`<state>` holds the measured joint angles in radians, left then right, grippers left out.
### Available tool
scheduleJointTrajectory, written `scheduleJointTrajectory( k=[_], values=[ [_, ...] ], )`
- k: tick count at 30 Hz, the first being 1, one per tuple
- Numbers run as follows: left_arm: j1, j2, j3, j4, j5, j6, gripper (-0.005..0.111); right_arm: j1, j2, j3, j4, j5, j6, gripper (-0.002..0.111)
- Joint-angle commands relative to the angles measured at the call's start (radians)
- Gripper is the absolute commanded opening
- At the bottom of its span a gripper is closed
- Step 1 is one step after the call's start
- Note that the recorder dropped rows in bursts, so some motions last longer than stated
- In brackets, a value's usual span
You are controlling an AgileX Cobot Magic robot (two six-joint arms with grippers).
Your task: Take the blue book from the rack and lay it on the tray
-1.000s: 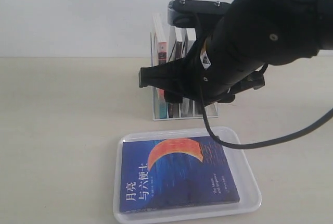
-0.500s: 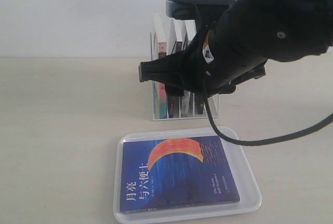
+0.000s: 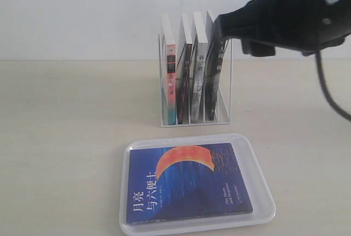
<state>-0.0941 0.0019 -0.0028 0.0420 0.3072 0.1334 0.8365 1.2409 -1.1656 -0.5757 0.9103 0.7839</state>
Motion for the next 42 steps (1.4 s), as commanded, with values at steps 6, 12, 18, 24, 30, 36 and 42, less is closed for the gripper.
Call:
scheduleJointTrajectory(
  k=[6, 12, 18, 24, 30, 36, 42],
  values=[
    [-0.009, -0.002, 0.003, -0.008, -0.014, -0.01, 0.005, -0.002, -0.103, 0.002, -0.008, 0.178, -0.093, 0.054],
    [-0.009, -0.002, 0.003, -0.008, -0.014, -0.01, 0.005, -0.002, -0.101, 0.069, 0.017, 0.13, -0.115, 0.054],
    [-0.009, -0.002, 0.003, -0.008, -0.014, -0.01, 0.005, -0.002, -0.101, 0.247, 0.075, -0.067, -0.114, 0.052],
    [-0.009, -0.002, 0.003, -0.008, -0.014, -0.01, 0.005, -0.002, -0.101, 0.385, 0.12, -0.195, -0.114, 0.002],
    [-0.009, -0.002, 0.003, -0.008, -0.014, -0.01, 0.005, -0.002, -0.101, 0.436, 0.153, -0.206, -0.1, 0.001],
    [-0.009, -0.002, 0.003, -0.008, -0.014, -0.01, 0.005, -0.002, -0.101, 0.436, 0.151, -0.214, -0.103, 0.001],
    [-0.009, -0.002, 0.003, -0.008, -0.014, -0.01, 0.005, -0.002, -0.101, 0.436, 0.151, -0.214, -0.103, 0.001]
  ],
)
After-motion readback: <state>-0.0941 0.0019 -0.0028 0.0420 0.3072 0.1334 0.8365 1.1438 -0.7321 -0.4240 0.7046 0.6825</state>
